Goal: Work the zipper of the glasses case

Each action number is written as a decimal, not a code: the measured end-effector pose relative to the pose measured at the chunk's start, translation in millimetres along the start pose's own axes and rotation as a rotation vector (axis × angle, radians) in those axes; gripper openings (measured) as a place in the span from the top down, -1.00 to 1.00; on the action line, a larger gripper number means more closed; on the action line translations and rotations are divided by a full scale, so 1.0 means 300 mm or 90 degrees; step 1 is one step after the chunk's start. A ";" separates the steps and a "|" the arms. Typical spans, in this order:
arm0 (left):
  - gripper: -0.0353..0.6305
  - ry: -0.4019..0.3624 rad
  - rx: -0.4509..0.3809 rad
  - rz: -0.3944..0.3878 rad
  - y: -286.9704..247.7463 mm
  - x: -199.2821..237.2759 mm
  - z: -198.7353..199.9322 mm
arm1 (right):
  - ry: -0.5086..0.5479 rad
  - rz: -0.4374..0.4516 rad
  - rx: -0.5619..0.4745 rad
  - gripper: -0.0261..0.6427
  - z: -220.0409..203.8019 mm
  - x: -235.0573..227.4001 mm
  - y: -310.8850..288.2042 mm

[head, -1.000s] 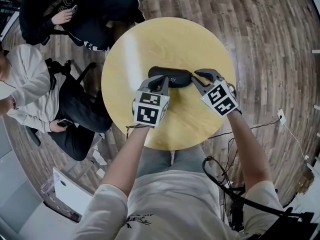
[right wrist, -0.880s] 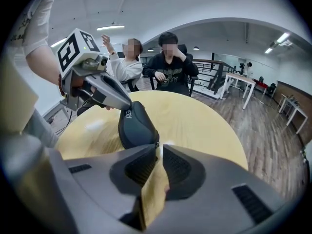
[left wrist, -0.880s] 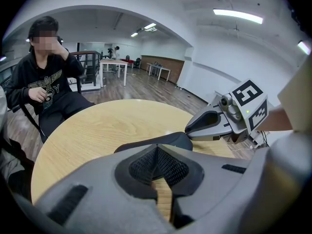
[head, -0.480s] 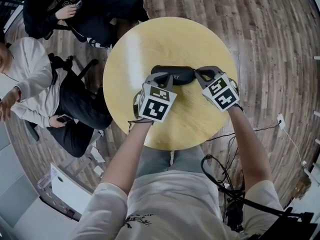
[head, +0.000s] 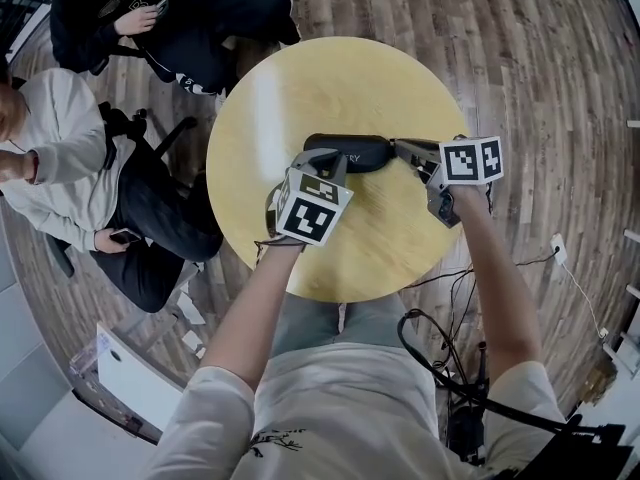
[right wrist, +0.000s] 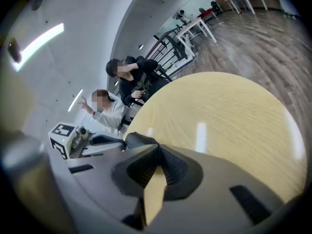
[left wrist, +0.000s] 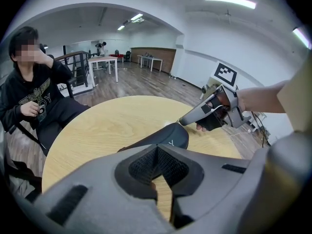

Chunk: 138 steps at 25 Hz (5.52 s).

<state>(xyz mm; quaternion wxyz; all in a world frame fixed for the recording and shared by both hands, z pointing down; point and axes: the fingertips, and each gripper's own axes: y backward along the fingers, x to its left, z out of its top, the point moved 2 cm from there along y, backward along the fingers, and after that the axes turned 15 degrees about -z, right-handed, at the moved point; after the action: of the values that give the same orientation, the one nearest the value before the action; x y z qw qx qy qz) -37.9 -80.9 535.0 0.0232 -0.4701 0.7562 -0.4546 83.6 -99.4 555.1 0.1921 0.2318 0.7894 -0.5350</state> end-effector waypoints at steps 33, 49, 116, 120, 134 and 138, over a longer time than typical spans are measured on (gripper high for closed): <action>0.88 -0.007 0.050 -0.025 -0.008 -0.003 0.000 | 0.889 0.149 0.214 0.84 -0.095 0.051 -0.069; 0.88 -0.012 0.044 0.009 -0.005 -0.001 -0.009 | 0.860 0.047 0.142 0.92 -0.112 0.050 -0.005; 0.88 -0.002 0.018 -0.001 0.041 -0.024 -0.063 | 0.628 -0.183 0.046 0.92 -0.247 0.118 -0.008; 0.88 -0.015 0.019 -0.022 0.039 -0.023 -0.022 | 0.723 -0.155 0.043 0.92 -0.178 0.108 -0.029; 0.88 -0.021 0.048 -0.041 -0.009 -0.006 -0.019 | 0.682 -0.144 0.057 0.92 -0.212 0.125 -0.038; 0.88 -0.016 0.049 -0.052 -0.001 -0.015 -0.023 | 0.672 -0.150 0.053 0.92 -0.227 0.129 -0.028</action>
<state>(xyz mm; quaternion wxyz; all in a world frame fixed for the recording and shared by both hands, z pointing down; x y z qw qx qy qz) -38.3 -73.0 537.5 0.0320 -0.5048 0.7182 -0.4779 43.3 -32.4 564.1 -0.3007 0.3863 0.7776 -0.3946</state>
